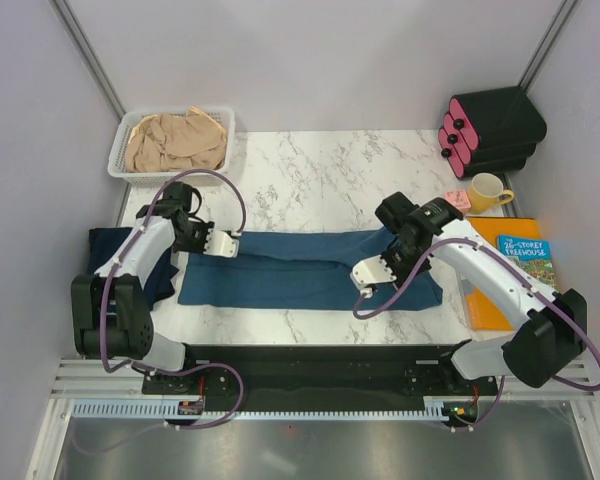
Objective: Fold and stack the t-shirts
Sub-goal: Fold the other side of the tshirt into a rectangle
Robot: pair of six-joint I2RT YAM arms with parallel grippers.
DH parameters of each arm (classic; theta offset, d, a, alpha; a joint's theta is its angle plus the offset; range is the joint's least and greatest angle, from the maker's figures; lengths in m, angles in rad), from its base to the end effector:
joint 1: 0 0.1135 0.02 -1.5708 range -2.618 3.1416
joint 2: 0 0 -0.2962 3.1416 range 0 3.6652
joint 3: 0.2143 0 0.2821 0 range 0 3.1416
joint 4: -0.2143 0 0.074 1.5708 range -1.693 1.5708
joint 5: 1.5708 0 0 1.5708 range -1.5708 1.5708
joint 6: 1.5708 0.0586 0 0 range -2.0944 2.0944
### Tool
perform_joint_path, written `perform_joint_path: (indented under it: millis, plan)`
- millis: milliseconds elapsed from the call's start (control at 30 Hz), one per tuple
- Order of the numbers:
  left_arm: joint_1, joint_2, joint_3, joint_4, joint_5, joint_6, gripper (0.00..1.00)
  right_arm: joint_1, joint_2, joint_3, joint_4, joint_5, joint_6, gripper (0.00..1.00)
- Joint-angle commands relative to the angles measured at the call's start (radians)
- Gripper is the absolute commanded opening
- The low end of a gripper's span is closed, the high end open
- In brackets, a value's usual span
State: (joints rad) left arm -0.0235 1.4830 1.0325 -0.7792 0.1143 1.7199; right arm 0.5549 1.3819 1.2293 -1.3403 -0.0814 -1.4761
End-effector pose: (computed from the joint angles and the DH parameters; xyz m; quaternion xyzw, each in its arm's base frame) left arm 0.3123 -0.0140 0.2179 0.7593 0.6257 0.0899 0.1543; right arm 0.2153 0.1391 0.2898 -0.8492 0.5250 0.0191 0.0529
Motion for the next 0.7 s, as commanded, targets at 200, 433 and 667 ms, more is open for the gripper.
perform_joint_path:
  millis: [200, 433, 667]
  plan:
    - [-0.001, -0.078, -0.126, -0.035, 0.041, 0.043, 0.02, 0.062, -0.061, -0.065, -0.122, -0.053, 0.01, 0.0]
    - [-0.003, -0.061, -0.132, -0.028, 0.028, 0.015, 0.07, 0.073, -0.052, -0.074, -0.12, -0.051, 0.039, 0.01]
    - [-0.003, -0.067, -0.152, -0.035, -0.011, 0.055, 0.65, 0.08, -0.03, -0.105, -0.119, 0.011, 0.071, 0.59]
